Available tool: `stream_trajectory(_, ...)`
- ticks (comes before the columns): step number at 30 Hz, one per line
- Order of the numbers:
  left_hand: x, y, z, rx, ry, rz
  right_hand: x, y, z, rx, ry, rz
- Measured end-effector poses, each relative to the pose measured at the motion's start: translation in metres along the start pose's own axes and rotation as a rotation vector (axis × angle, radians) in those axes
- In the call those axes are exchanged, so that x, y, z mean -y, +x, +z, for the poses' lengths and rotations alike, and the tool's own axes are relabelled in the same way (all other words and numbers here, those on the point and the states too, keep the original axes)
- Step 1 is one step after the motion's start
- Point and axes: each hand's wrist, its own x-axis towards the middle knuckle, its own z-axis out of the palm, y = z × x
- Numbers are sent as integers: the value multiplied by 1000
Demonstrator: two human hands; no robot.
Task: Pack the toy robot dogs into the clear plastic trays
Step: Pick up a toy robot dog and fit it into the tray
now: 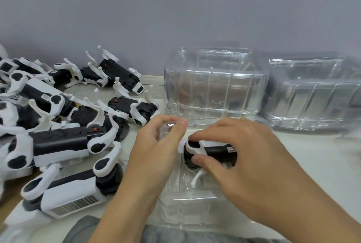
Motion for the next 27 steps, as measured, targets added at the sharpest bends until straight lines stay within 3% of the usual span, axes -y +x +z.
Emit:
stream_trajectory(14,1,-1,-4,30,81,-2,-3,1,-11,60,2,19)
stream_trajectory(21,0,-1,-5,80,124,-11,-28,0,-23,-37,2,169)
stream_trajectory(27,1,-1,-4,88,114,3,-29,1,-19,-76,-19,189)
